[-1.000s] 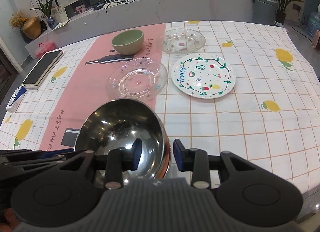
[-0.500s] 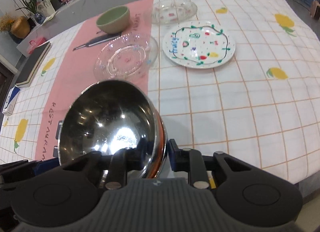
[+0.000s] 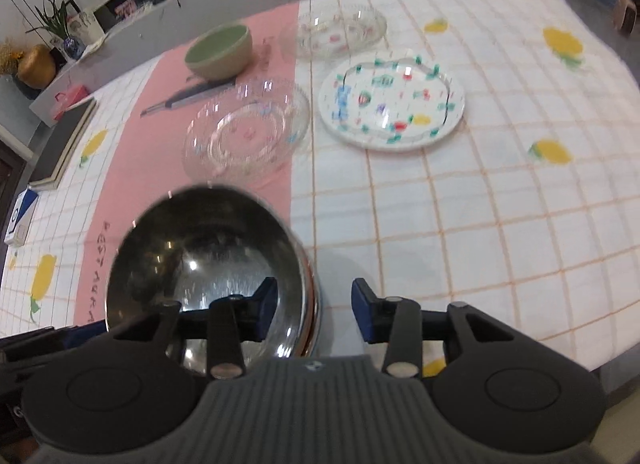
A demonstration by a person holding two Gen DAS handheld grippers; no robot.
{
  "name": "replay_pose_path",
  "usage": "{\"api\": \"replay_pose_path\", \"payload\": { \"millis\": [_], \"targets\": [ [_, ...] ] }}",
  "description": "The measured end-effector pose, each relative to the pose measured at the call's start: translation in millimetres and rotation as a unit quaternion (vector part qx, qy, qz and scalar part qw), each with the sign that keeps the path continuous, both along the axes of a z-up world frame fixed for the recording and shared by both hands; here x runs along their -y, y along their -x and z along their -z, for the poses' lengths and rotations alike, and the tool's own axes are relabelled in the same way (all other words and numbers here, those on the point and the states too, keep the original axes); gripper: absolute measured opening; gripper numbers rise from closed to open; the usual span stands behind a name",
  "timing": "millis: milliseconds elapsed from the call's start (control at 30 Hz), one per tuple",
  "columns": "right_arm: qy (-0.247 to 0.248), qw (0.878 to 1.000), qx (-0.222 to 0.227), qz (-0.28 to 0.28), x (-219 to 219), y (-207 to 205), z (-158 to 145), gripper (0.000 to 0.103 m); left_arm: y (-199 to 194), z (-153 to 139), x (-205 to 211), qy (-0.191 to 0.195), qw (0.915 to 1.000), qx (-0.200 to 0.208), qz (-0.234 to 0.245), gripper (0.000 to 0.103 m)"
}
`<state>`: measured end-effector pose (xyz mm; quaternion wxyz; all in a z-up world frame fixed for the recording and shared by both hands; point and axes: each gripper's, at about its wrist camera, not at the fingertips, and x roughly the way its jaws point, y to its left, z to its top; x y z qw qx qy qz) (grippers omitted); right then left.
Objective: Organize plates and bowls
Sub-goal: 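Lower the nested bowls onto the table and open both tools, then move both tools toward the pale green ceramic bowl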
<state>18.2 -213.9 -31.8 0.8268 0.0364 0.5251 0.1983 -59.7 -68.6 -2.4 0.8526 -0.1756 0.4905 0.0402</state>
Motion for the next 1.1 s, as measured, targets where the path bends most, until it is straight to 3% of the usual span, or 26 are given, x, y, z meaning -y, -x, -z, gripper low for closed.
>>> {"api": "replay_pose_path", "payload": {
  "millis": [233, 433, 733, 1100],
  "targets": [
    [-0.020, 0.999, 0.027, 0.004, 7, -20, -24, 0.045, -15, -24, -22, -0.001, 0.9996, 0.030, 0.003, 0.044],
    [-0.012, 0.999, 0.041, -0.012, -2, -40, -34, 0.047, -37, -28, -39, -0.008, 0.9993, 0.034, 0.009, 0.044],
    [0.006, 0.999, 0.049, -0.011, -14, -85, -38, 0.049, -73, -24, -55, -0.016, 0.9990, 0.034, 0.022, 0.044],
    [0.010, 0.999, 0.038, 0.004, -23, -143, -20, 0.050, -128, 4, -70, 0.007, 0.9988, 0.028, 0.040, 0.044]
  ]
}}
